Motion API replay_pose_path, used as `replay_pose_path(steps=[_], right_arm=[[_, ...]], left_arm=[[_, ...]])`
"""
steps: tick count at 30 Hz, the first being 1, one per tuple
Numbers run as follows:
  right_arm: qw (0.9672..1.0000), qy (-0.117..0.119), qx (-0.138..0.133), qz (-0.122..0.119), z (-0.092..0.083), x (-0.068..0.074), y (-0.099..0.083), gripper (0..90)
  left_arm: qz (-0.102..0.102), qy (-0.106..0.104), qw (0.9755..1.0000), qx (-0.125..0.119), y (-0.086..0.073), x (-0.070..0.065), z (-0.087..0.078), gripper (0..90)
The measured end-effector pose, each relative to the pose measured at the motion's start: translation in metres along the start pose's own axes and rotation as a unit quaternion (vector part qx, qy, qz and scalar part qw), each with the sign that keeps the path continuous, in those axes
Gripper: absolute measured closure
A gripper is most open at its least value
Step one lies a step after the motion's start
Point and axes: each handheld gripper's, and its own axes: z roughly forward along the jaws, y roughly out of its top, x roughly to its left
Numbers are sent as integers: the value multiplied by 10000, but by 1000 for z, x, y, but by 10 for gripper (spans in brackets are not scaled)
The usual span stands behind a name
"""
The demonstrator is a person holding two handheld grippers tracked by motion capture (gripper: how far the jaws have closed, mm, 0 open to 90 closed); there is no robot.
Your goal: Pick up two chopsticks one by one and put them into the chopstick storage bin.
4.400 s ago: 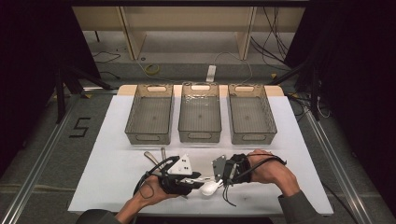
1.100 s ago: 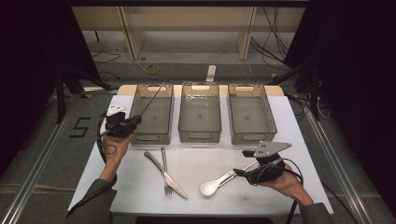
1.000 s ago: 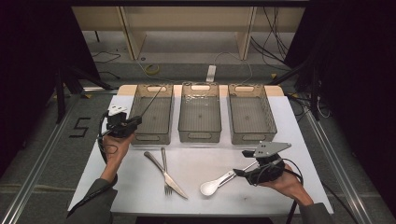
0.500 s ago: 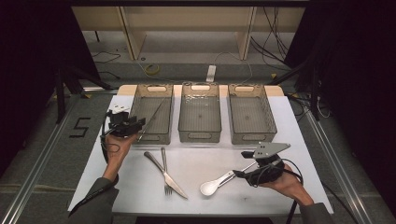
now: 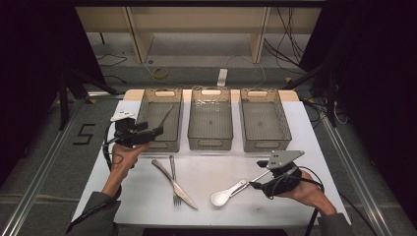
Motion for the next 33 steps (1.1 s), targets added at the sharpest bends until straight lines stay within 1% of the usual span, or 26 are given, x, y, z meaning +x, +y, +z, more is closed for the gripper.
replay_pose_path(steps=[2, 5, 8, 10, 11, 12, 14, 17, 18, 21, 24, 25, 27, 28, 29, 30, 31, 33], right_arm=[[9999, -28, 123, -83, 0, -1, 0, 287], [9996, -47, 248, -151, 1, -3, 0, 291], [9987, -41, 417, -289, 2, -4, 1, 295], [9974, -31, 576, -429, 3, -7, 3, 301], [9971, -28, 634, -429, 5, -7, 4, 304], [9962, -21, 705, -512, 6, -9, 5, 308], [9942, 22, 890, -604, 9, -11, 9, 311], [9914, 8, 1111, -687, 13, -15, 14, 317], [9908, 3, 1156, -703, 15, -17, 15, 318], [9876, 19, 1390, -736, 21, -20, 17, 328], [9838, 123, 1589, -819, 26, -23, 18, 349], [9824, 153, 1669, -826, 27, -24, 18, 356], [9809, 228, 1746, -823, 31, -27, 17, 370], [9794, 262, 1821, -838, 34, -28, 16, 373], [9776, 282, 1908, -844, 36, -28, 15, 377], [9768, 282, 1964, -808, 39, -29, 14, 378], [9748, 319, 2049, -818, 41, -31, 13, 381], [9738, 358, 2136, -699, 44, -33, 11, 388]], left_arm=[[65, -144, 9998, -74, -2, -7, -4, 198], [198, -239, 9993, -194, -5, -18, -9, 191], [244, -386, 9987, -211, -9, -27, -14, 179], [336, -480, 9981, -173, -13, -33, -16, 174], [363, -510, 9979, -159, -14, -37, -17, 168], [363, -554, 9977, -157, -16, -40, -18, 165], [451, -622, 9969, -151, -18, -46, -20, 164], [544, -704, 9959, -162, -21, -54, -23, 164], [591, -718, 9956, -147, -22, -55, -23, 164], [697, -718, 9949, -96, -26, -59, -24, 164], [754, -752, 9943, -84, -28, -62, -26, 163], [745, -760, 9943, -97, -29, -64, -27, 163], [818, -770, 9936, -109, -31, -66, -29, 163], [820, -761, 9936, -125, -32, -68, -30, 163], [870, -751, 9933, -117, -33, -69, -30, 163], [925, -732, 9930, -107, -34, -71, -31, 163], [977, -711, 9926, -95, -35, -72, -32, 163], [1008, -714, 9923, -70, -38, -73, -33, 162]])
